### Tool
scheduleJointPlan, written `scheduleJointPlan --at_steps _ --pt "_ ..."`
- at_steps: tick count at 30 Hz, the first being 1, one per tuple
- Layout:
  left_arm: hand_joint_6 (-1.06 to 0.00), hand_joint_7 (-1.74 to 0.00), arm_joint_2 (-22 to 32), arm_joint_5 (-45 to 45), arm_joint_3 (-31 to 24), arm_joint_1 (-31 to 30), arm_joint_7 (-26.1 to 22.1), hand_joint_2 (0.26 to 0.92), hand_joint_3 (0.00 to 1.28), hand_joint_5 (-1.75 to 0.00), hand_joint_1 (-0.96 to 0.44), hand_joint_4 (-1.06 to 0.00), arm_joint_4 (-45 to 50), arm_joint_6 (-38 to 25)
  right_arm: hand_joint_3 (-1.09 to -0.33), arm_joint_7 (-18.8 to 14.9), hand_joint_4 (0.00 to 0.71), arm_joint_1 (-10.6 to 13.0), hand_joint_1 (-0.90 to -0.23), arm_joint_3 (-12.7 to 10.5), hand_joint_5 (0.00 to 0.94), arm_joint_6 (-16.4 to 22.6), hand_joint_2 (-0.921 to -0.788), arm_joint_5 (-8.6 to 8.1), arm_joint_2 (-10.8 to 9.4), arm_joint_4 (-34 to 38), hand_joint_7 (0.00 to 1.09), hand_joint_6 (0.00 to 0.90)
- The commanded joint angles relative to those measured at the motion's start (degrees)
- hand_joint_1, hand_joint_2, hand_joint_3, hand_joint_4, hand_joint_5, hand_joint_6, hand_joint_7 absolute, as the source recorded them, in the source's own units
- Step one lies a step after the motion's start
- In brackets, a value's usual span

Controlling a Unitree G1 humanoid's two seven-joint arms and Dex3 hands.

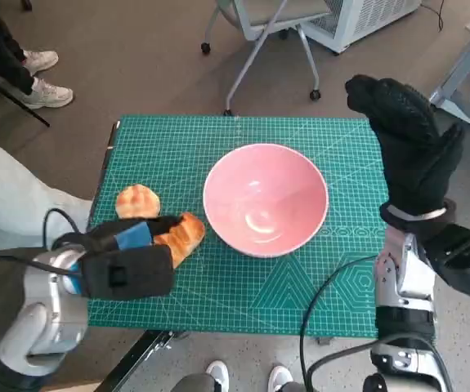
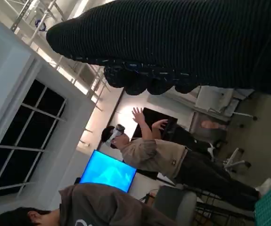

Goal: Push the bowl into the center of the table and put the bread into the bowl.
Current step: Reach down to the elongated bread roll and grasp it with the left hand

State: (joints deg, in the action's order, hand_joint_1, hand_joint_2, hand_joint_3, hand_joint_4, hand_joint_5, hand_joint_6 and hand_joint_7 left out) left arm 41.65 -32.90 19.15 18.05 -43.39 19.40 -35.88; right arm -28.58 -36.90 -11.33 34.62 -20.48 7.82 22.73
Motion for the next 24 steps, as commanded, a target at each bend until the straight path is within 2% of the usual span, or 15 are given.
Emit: scheduleJointPlan --at_steps 1,5,9,11,15,16,17,18,19,20,22,24 --pt "-0.27 0.0 -1.1 -0.9 1.8 1.3 -0.7 0.755 0.01 0.0 -0.27 -0.23 -2.4 -0.5 -0.699 0.0 0.244 1.3 -0.661 -0.2 0.006 -0.9 -0.921 -0.58 0.3 0.2 0.44 0.157" --pt "-0.28 -0.01 -1.8 -1.5 2.8 1.9 -0.4 0.757 0.01 -0.01 -0.27 -0.26 -4.7 -0.3 -0.698 -0.1 0.245 1.4 -0.661 -0.2 0.006 -1.0 -0.921 -0.65 0.2 0.0 0.43 0.16" --pt "-0.33 -0.03 -2.8 -2.4 3.6 2.1 0.9 0.761 0.01 -0.04 -0.24 -0.33 -6.8 0.1 -0.697 -0.2 0.246 1.5 -0.658 -0.1 0.005 -1.0 -0.921 -0.71 0.2 -0.2 0.43 0.162" --pt "-0.36 -0.04 -3.3 -2.9 3.8 1.8 2.2 0.767 0.01 -0.06 -0.22 -0.39 -7.6 0.6 -0.697 -0.2 0.245 1.5 -0.658 -0.1 0.005 -0.9 -0.921 -0.66 0.2 -0.2 0.43 0.162" --pt "-0.48 -0.1 -4.5 -3.8 3.8 0.2 6.5 0.782 0.01 -0.16 -0.15 -0.58 -9.1 3.1 -0.698 -0.2 0.245 1.5 -0.657 -0.1 0.004 -0.7 -0.921 -0.56 0.2 -0.2 0.43 0.163" --pt "-0.51 -0.11 -4.7 -3.9 3.7 -0.2 7.6 0.787 0.01 -0.24 -0.13 -0.61 -9.4 3.9 -0.697 -0.2 0.245 1.5 -0.657 -0.1 0.004 -0.7 -0.921 -0.55 0.2 -0.1 0.43 0.163" --pt "-0.55 -0.14 -5.0 -4.1 3.5 -0.9 9.5 0.794 0.01 -0.44 -0.1 -0.62 -9.9 5.2 -0.697 -0.3 0.244 1.5 -0.657 -0.1 0.004 -0.6 -0.921 -0.55 0.3 0.0 0.43 0.163" --pt "-0.58 -0.18 -5.2 -4.2 3.4 -1.3 10.8 0.819 0.01 -0.58 0.0 -0.65 -10.3 6.1 -0.697 -0.3 0.244 1.5 -0.658 -0.1 0.004 -0.6 -0.921 -0.54 0.3 0.1 0.42 0.163" --pt "-0.59 -0.3 -5.4 -4.3 3.1 -2.0 12.7 0.855 0.02 -0.8 0.13 -0.68 -10.8 7.6 -0.697 -0.3 0.244 1.5 -0.658 -0.1 0.004 -0.6 -0.921 -0.56 0.2 0.1 0.42 0.163" --pt "-0.61 -0.55 -5.5 -4.3 2.9 -2.4 14.0 0.874 0.03 -0.95 0.09 -0.71 -11.2 8.6 -0.696 -0.3 0.243 1.5 -0.658 -0.1 0.003 -0.6 -0.921 -0.57 0.2 0.1 0.42 0.163" --pt "-0.64 -0.76 -5.8 -4.1 2.4 -3.3 16.7 0.888 0.04 -1.08 0.05 -0.73 -12.0 10.9 -0.696 -0.3 0.242 1.4 -0.658 -0.1 0.002 -0.5 -0.921 -0.63 0.2 0.1 0.42 0.163" --pt "-0.67 -0.88 -5.9 -3.8 1.7 -4.0 18.9 0.892 0.05 -1.14 0.02 -0.75 -12.6 12.9 -0.697 -0.4 0.241 1.4 -0.658 -0.1 0.001 -0.5 -0.921 -0.67 0.1 0.2 0.42 0.163"
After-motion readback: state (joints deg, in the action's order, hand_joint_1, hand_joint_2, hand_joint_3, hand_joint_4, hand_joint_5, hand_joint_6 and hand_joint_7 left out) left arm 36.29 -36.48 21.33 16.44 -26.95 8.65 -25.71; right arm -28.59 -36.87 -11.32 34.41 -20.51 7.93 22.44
